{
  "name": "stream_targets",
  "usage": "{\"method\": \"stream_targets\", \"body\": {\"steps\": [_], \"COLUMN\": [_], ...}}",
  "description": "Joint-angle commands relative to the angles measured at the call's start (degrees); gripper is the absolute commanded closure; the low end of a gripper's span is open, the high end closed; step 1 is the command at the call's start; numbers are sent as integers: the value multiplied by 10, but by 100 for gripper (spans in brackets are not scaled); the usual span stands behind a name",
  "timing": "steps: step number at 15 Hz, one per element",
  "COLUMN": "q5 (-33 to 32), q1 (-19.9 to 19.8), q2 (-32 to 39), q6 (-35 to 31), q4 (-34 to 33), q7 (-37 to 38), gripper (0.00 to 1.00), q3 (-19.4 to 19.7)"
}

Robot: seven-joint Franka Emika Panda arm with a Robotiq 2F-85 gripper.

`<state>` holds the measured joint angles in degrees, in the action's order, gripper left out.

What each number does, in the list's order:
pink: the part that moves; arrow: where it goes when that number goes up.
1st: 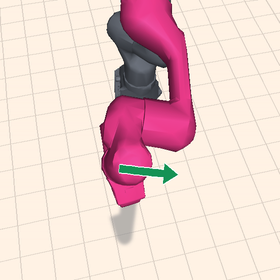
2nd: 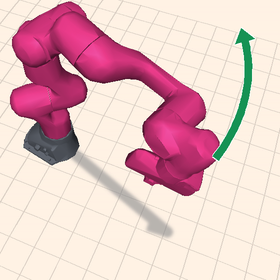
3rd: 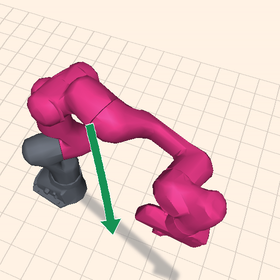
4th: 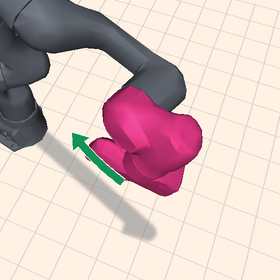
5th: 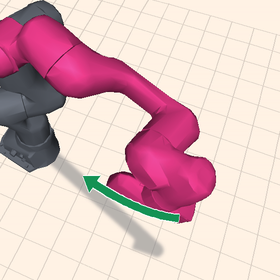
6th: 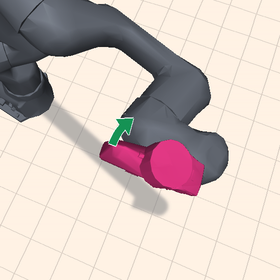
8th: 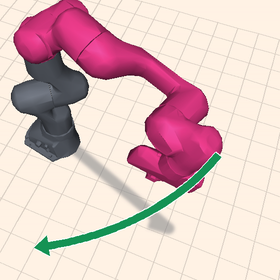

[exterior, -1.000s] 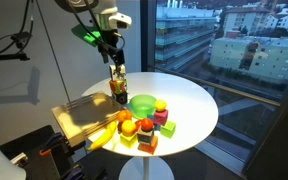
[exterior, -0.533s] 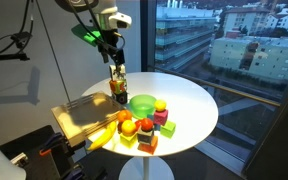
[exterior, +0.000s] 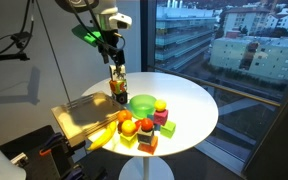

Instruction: Put the toy strawberry in the bowl

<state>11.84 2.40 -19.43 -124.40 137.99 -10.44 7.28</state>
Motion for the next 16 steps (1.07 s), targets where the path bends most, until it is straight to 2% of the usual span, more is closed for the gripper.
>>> {"method": "stream_targets", "body": {"steps": [1,6,16], "q5": [-24,-85,-213], "q1": [-20,-49,-102], "q2": [13,30,112], "q6": [-1,-3,14], "q4": [-20,-45,-96], "q7": [9,34,137], "gripper": [0,0,0], "q3": [-11,-15,-10]}}
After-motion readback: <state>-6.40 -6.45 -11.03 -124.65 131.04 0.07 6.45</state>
